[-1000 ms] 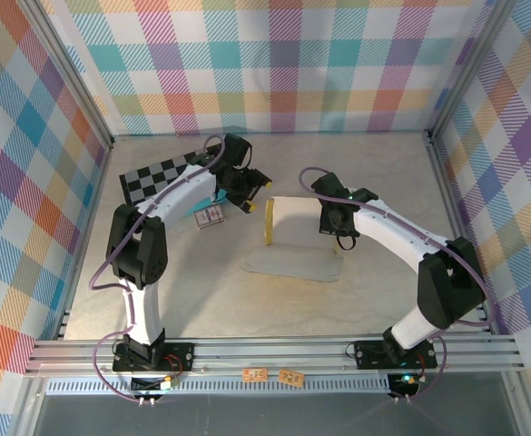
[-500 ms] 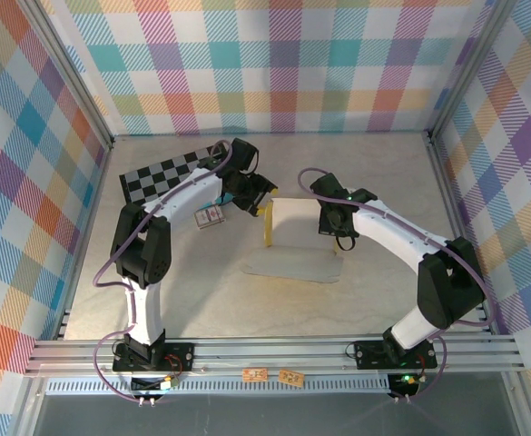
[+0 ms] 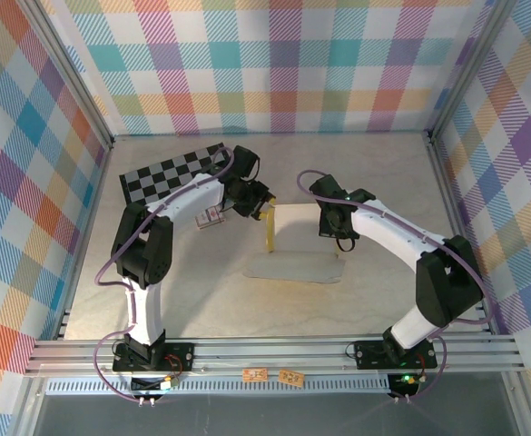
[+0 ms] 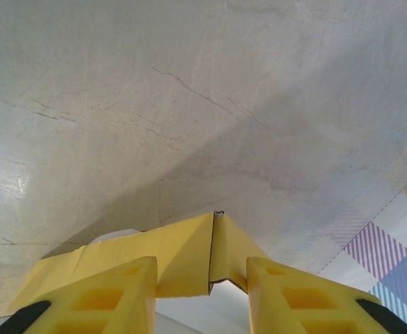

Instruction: Fold the paper box

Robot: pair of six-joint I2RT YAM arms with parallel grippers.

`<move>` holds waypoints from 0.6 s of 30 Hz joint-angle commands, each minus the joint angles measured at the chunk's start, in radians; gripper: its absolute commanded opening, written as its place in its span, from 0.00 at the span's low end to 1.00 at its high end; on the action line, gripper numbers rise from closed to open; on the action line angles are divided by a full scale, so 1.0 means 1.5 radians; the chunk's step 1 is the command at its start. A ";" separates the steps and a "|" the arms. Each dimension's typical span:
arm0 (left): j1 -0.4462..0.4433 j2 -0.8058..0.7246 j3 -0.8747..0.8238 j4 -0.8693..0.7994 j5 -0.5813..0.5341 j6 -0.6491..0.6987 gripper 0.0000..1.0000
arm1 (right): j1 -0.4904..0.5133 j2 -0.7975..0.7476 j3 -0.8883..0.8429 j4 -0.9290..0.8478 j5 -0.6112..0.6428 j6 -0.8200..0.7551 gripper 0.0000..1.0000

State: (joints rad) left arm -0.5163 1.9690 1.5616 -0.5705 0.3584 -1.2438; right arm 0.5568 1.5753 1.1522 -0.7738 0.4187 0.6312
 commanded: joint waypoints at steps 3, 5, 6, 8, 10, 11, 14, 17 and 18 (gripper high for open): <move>-0.020 -0.014 -0.030 0.008 0.026 -0.018 0.31 | 0.004 0.009 0.011 0.002 0.003 0.013 0.00; -0.022 -0.017 -0.038 0.008 0.024 -0.018 0.29 | 0.004 0.010 0.012 0.000 0.002 0.017 0.00; -0.023 -0.018 -0.043 0.009 0.023 -0.018 0.27 | 0.004 0.012 0.011 0.000 0.002 0.019 0.00; -0.023 -0.021 -0.050 0.015 0.025 -0.021 0.24 | 0.004 0.012 0.010 -0.001 0.002 0.023 0.00; -0.024 -0.021 -0.051 0.016 0.026 -0.022 0.21 | 0.004 0.013 0.010 -0.005 0.002 0.024 0.00; -0.024 -0.021 -0.050 0.016 0.027 -0.021 0.20 | 0.004 0.013 0.010 -0.005 0.002 0.024 0.00; -0.024 -0.024 -0.048 0.014 0.023 -0.020 0.21 | 0.004 0.015 0.010 -0.007 0.001 0.024 0.00; -0.023 -0.034 -0.030 -0.007 0.007 -0.007 0.36 | 0.004 0.018 0.009 -0.013 0.001 0.027 0.00; -0.023 -0.039 -0.021 -0.017 -0.002 -0.003 0.41 | 0.004 0.020 0.008 -0.017 0.001 0.029 0.00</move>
State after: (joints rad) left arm -0.5301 1.9568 1.5059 -0.5251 0.3573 -1.2556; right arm 0.5568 1.5936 1.1526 -0.8097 0.4213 0.6426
